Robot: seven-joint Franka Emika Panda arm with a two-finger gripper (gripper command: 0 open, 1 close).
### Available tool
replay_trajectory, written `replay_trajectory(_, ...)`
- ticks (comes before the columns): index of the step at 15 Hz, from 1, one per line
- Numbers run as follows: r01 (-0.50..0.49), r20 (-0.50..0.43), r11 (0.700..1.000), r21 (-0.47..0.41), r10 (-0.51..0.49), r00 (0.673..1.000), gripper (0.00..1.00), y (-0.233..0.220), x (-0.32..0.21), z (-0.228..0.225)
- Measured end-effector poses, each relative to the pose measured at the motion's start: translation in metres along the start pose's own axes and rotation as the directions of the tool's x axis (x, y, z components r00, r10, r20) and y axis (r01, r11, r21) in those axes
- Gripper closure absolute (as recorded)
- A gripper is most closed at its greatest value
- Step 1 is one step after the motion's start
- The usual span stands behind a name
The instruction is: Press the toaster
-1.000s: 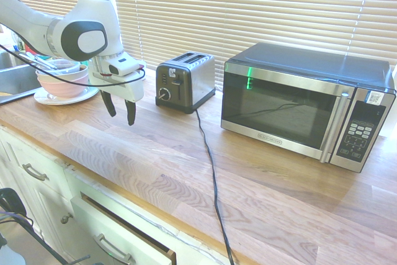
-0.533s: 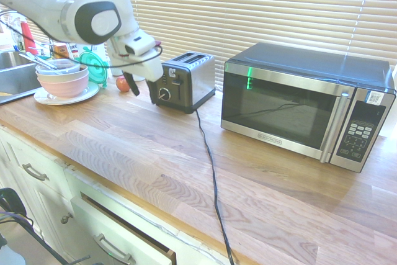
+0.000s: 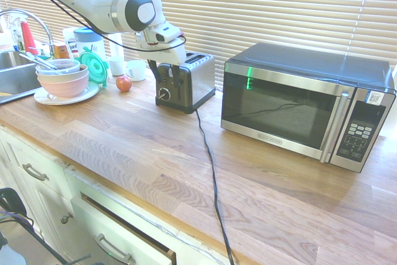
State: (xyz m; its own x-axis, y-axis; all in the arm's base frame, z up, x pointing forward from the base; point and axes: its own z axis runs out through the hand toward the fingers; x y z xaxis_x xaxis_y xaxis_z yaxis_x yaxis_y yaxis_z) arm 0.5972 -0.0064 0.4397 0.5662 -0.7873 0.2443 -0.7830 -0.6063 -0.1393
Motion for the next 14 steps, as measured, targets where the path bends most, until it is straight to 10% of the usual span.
replay_trajectory(6, -0.039, -0.028, 0.999, 0.013, 0.04, 0.999, 0.0, 0.019, 0.024, -0.017)
replay_trajectory(7, -0.036, -0.028, 0.999, 0.013, 0.036, 0.999, 1.0, 0.017, 0.023, -0.018)
replay_trajectory(14, -0.03, -0.028, 0.999, 0.016, 0.03, 0.999, 1.0, 0.015, 0.02, -0.019)
